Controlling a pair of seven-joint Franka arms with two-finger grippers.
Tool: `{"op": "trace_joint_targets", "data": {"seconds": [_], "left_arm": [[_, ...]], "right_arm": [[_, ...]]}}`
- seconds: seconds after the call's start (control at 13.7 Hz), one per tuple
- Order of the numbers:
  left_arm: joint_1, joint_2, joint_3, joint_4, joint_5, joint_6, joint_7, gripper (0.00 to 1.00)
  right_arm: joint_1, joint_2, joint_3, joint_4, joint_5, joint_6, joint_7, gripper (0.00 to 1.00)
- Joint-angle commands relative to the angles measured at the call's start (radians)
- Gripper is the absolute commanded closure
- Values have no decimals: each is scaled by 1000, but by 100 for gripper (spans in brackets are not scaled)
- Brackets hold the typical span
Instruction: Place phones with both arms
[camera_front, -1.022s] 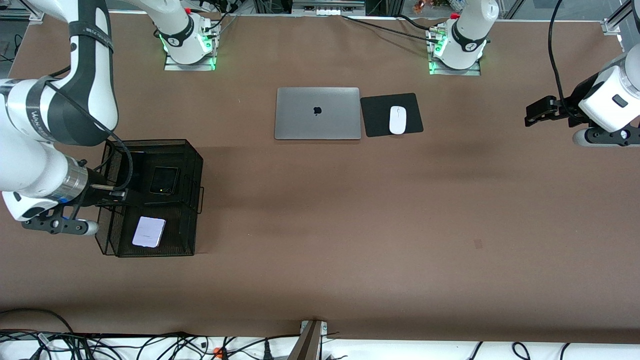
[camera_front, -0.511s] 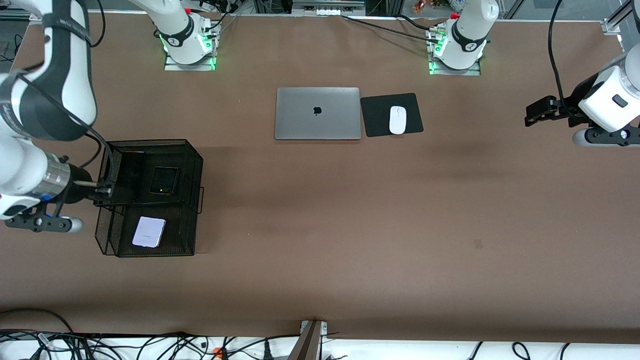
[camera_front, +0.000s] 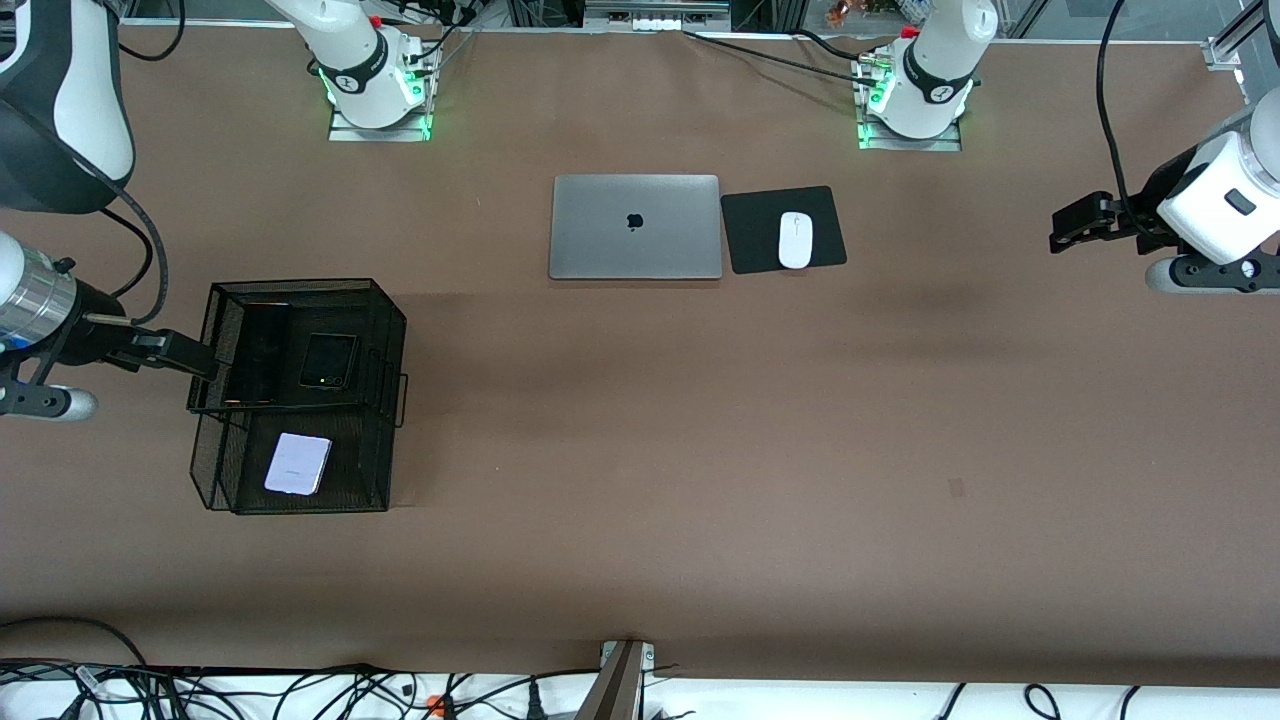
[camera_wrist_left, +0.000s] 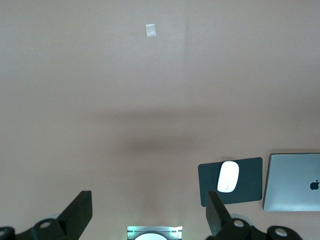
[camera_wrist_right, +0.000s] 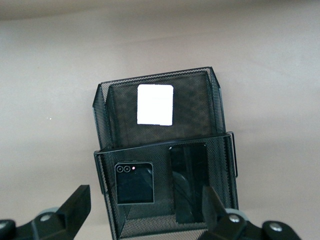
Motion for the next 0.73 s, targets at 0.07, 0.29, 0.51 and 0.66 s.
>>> {"op": "trace_joint_targets", "data": {"seconds": [0.07, 0.29, 0.51, 0.66], "left_arm": [[3, -21, 3, -22, -18, 11, 9, 0], [3, -21, 1, -22, -18, 11, 9, 0], [2, -21, 3, -22, -16, 11, 9, 0], [2, -21, 3, -22, -18, 10, 8, 0]], "right_arm": [[-51, -125, 42, -177, -22, 54, 20, 0], [-54, -117, 61, -165, -22, 60, 48, 0], [-56, -114, 61, -162, -21, 55, 54, 0], [-59, -114, 62, -162, -19, 49, 69, 0]]}}
